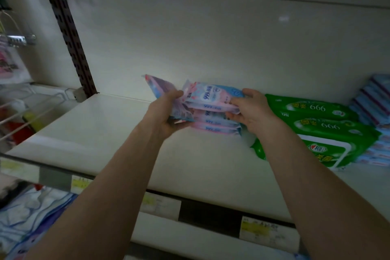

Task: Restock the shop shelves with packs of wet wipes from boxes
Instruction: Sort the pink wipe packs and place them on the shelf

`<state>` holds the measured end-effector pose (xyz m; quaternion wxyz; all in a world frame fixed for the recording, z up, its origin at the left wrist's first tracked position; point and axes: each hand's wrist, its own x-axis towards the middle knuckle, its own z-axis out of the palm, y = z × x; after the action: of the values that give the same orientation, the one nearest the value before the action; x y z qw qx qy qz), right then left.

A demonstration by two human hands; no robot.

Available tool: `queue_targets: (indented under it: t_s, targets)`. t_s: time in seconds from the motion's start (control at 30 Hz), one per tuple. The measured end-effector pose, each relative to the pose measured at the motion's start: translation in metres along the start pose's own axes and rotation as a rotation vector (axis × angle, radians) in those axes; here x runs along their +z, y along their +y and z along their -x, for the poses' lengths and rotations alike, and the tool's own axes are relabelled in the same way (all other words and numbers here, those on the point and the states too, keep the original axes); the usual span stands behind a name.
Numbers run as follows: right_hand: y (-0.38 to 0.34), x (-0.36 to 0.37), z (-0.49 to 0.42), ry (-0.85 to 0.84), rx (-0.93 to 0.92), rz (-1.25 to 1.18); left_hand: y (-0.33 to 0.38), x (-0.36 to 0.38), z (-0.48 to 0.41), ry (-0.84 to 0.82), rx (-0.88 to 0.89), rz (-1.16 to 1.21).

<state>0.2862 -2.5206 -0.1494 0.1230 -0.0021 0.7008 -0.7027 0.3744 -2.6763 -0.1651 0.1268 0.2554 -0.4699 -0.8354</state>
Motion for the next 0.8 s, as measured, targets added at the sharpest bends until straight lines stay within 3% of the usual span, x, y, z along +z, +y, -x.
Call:
queue_targets:
  t_s: [0.3,0.6,0.7,0.8]
  targets:
    - [0.021,0.014,-0.032,0.074,0.019,0.174,-0.004,-0.004,-0.015,0.065,-0.070,-0.074]
    - [0.028,0.011,-0.037,0.225,-0.365,1.089,0.004,-0.013,-0.010,0.055,-0.040,0.003]
    - [0.039,0.019,-0.033,0.022,-0.549,1.181,0.006,-0.019,-0.007,0.024,-0.005,0.042]
    - [0.043,0.017,-0.031,-0.141,-0.523,1.300,0.009,-0.022,-0.002,-0.080,0.005,0.046]
